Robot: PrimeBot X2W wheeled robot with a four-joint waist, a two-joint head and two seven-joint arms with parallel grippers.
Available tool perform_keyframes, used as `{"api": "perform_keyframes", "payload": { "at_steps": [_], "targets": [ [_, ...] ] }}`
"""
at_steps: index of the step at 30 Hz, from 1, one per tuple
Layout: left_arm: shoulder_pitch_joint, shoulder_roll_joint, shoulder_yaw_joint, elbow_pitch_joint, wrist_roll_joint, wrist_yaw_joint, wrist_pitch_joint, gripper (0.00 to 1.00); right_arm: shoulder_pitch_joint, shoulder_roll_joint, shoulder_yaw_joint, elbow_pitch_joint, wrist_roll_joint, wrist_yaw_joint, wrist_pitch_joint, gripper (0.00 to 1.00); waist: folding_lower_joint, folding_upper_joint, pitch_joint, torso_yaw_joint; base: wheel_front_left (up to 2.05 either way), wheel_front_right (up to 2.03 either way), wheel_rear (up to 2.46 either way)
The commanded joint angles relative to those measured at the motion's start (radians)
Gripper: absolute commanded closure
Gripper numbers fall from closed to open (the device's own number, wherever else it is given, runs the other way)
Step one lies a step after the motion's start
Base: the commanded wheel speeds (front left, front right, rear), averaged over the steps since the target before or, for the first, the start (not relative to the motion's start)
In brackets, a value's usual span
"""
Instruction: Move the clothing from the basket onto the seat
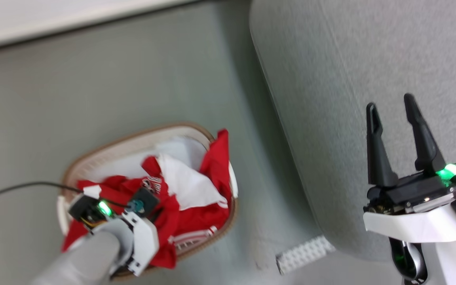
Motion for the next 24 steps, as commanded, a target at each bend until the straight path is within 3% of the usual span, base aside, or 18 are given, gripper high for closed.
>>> {"api": "perform_keyframes", "payload": {
  "at_steps": [1, 12, 24],
  "targets": [
    [0.027, -0.01, 0.003, 0.005, -0.015, 0.002, -0.01, 1.0, 0.018, -0.003, -0.005, 0.01, -0.008, -0.002, 0.001, 0.0, 0.0, 0.0, -0.094, 0.051, 0.0, 0.0, 0.0],
    [0.109, -0.087, 0.076, -0.077, -0.137, 0.002, -0.052, 1.0, 0.109, -0.003, -0.043, 0.094, -0.066, -0.002, 0.001, 0.0, 0.0, 0.0, -0.345, 0.141, 0.0, 0.0, 0.0],
    [0.178, -0.06, 0.261, -0.366, -0.123, 0.042, -0.051, 1.0, 0.192, -0.003, -0.021, 0.157, -0.089, -0.002, 0.001, 0.0, 0.0, 0.0, -0.508, 0.211, 0.0, 0.0, 0.0]
  ]
}}
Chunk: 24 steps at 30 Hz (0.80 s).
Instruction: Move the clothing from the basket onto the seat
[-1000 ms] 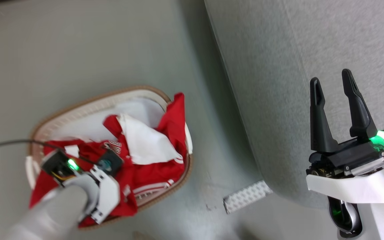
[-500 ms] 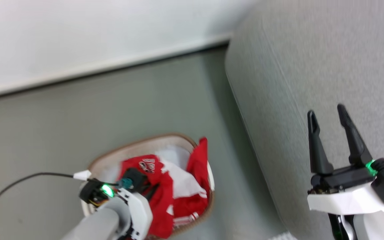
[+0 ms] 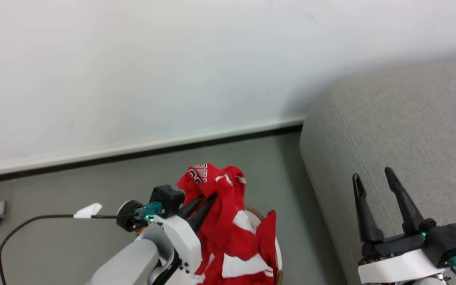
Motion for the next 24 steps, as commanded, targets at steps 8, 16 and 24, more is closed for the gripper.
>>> {"api": "perform_keyframes", "payload": {
  "at_steps": [8, 16, 24],
  "targets": [
    [0.032, 0.002, 0.101, -0.155, -0.02, 0.007, -0.001, 1.0, 0.042, -0.004, 0.041, 0.036, 0.011, -0.002, 0.001, 0.0, 0.0004, 0.0, -0.112, 0.039, 0.0, 0.0, 0.0],
    [-0.02, -0.005, 0.125, -0.253, -0.017, 0.04, 0.005, 1.0, 0.059, -0.003, 0.055, 0.045, 0.012, -0.002, 0.001, 0.0, 0.0004, 0.0, -0.138, 0.065, 0.0, 0.0, 0.0],
    [-0.047, -0.012, 0.144, -0.313, -0.048, 0.059, 0.025, 1.0, 0.06, -0.004, 0.071, 0.046, 0.016, -0.002, 0.001, 0.0, 0.0004, 0.0, -0.142, 0.074, 0.0, 0.0, 0.0]
  ]
}}
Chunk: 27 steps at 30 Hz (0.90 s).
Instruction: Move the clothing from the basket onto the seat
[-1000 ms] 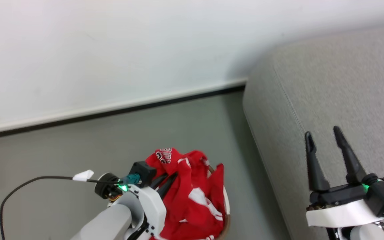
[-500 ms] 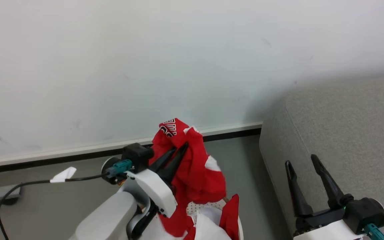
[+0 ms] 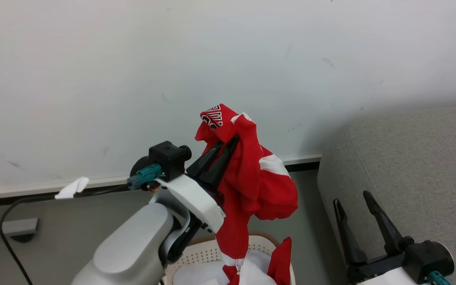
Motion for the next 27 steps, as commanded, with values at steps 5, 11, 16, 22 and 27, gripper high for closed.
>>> {"api": "perform_keyframes", "payload": {
  "at_steps": [5, 11, 16, 22, 27],
  "targets": [
    [-0.011, 0.006, 0.001, -0.027, -0.021, 0.008, 0.006, 1.0, -0.004, -0.004, 0.018, 0.008, -0.007, -0.002, 0.001, 0.0, 0.0001, 0.0, 0.006, 0.003, 0.0, 0.0, 0.0],
    [-0.017, 0.01, 0.001, -0.039, -0.023, 0.012, 0.013, 1.0, -0.031, -0.004, 0.067, 0.04, -0.024, -0.002, 0.001, 0.0, 0.0001, 0.0, 0.013, 0.004, 0.0, 0.0, 0.0],
    [-0.018, 0.005, -0.005, -0.048, -0.024, 0.011, 0.015, 1.0, -0.072, -0.003, 0.1, 0.077, -0.042, -0.002, 0.001, 0.0, 0.0001, 0.0, 0.015, 0.006, 0.0, 0.0, 0.0],
    [-0.014, -0.023, -0.026, -0.065, -0.021, 0.002, 0.014, 1.0, -0.148, -0.023, 0.165, 0.193, -0.028, -0.002, 0.001, 0.0, 0.0001, 0.0, 0.014, 0.033, 0.0, 0.0, 0.0],
    [-0.01, -0.05, -0.048, -0.072, -0.024, -0.008, 0.012, 1.0, -0.21, -0.057, 0.215, 0.282, 0.001, -0.002, 0.001, 0.0, 0.0001, 0.0, 0.007, 0.073, 0.0, 0.0, 0.0]
  ]
}}
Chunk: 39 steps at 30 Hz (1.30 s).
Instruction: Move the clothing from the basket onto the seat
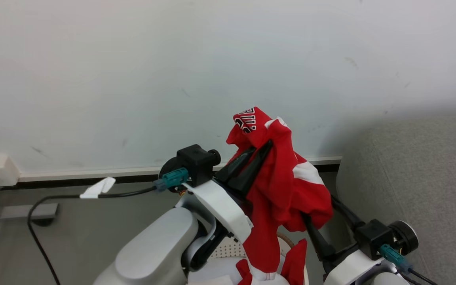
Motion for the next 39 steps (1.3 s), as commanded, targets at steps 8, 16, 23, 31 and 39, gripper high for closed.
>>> {"api": "perform_keyframes", "payload": {
  "at_steps": [8, 16, 23, 31, 39],
  "targets": [
    [0.002, -0.032, -0.036, -0.01, -0.01, -0.021, 0.014, 1.0, -0.093, -0.068, 0.164, 0.096, 0.114, -0.002, 0.001, 0.0, -0.0001, -0.0001, -0.018, 0.069, 0.0, 0.0, 0.0],
    [0.009, -0.042, -0.063, -0.015, -0.018, -0.031, 0.034, 1.0, -0.166, -0.069, 0.279, 0.13, 0.202, -0.002, 0.001, 0.0, -0.0001, -0.0001, -0.024, 0.103, 0.0, 0.0, 0.0],
    [0.015, -0.034, -0.059, -0.004, -0.028, -0.019, 0.037, 1.0, -0.164, -0.047, 0.272, 0.129, 0.214, -0.002, 0.001, 1.0, -0.0001, -0.0001, -0.023, 0.107, 0.0, 0.0, 0.0],
    [0.034, -0.027, -0.049, 0.007, -0.048, -0.01, 0.017, 1.0, -0.107, -0.04, 0.206, 0.06, 0.253, -0.002, 0.001, 1.0, -0.0001, -0.0001, -0.02, 0.092, 0.0, 0.0, 0.0],
    [0.057, -0.024, -0.048, 0.006, -0.064, -0.014, 0.009, 0.47, -0.055, -0.032, 0.119, 0.005, 0.295, -0.002, 0.001, 1.0, -0.0001, -0.0001, -0.019, 0.057, 0.0, 0.0, 0.0]
  ]
}}
